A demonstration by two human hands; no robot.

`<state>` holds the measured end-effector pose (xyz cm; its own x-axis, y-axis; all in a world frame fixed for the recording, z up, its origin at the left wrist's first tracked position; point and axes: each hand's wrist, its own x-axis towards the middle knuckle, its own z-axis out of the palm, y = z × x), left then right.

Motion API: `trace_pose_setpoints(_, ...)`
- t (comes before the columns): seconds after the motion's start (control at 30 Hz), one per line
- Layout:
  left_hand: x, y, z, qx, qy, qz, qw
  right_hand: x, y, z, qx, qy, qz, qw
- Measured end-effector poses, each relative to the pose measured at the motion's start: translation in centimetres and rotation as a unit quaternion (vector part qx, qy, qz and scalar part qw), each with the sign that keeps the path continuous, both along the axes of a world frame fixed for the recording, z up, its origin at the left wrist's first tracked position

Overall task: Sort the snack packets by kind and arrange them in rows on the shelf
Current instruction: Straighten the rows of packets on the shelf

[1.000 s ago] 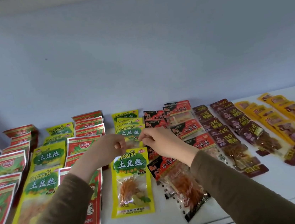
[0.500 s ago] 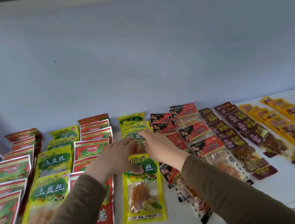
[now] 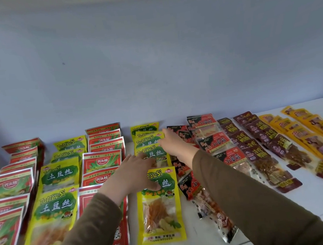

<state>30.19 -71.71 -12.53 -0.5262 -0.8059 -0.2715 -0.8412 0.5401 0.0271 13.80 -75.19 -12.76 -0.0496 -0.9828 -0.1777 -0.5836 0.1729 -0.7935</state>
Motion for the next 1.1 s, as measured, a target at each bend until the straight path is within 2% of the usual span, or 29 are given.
trace_pose_setpoints(0.17, 0.0, -0.1, 0.0, 0.041, 0.015, 0.008, 0.999, 1.3, -3.4, -0.3, 0.044, -0.046, -0.049, 0.997)
trace_pose_setpoints(0.5, -0.4, -0.2, 0.8, 0.051, -0.026, 0.013, 0.998, 2.3, -6.3, -0.7, 0.099, -0.13, -0.101, 0.981)
trace_pose_setpoints(0.63, -0.2, -0.3, 0.5, 0.054, -0.025, 0.018, 0.998, 1.5, -6.9, -0.9, 0.09, -0.148, -0.101, 0.98)
trace_pose_setpoints(0.77, -0.2, -0.4, 0.1, 0.04, -0.012, 0.027, 0.999, 0.9, -7.4, -1.5, 0.1, -0.201, -0.106, 0.969)
trace_pose_setpoints(0.9, -0.4, -0.6, 0.0, 0.006, 0.01, 0.031, 0.999, 0.8, -7.8, -1.5, 0.067, -0.266, -0.116, 0.955)
trace_pose_setpoints(0.97, 0.0, -1.0, 0.8, 0.033, 0.049, 0.036, 0.998, 0.5, -8.2, -1.6, 0.052, -0.294, -0.125, 0.946)
trace_pose_setpoints(1.03, 0.7, -2.4, 2.4, 0.078, 0.152, 0.083, 0.982, 0.1, -8.5, -1.7, 0.048, -0.305, -0.123, 0.943)
trace_pose_setpoints(1.1, 1.7, -5.1, 3.6, 0.019, 0.266, 0.149, 0.952, -0.2, -8.8, -2.0, 0.057, -0.295, -0.118, 0.947)
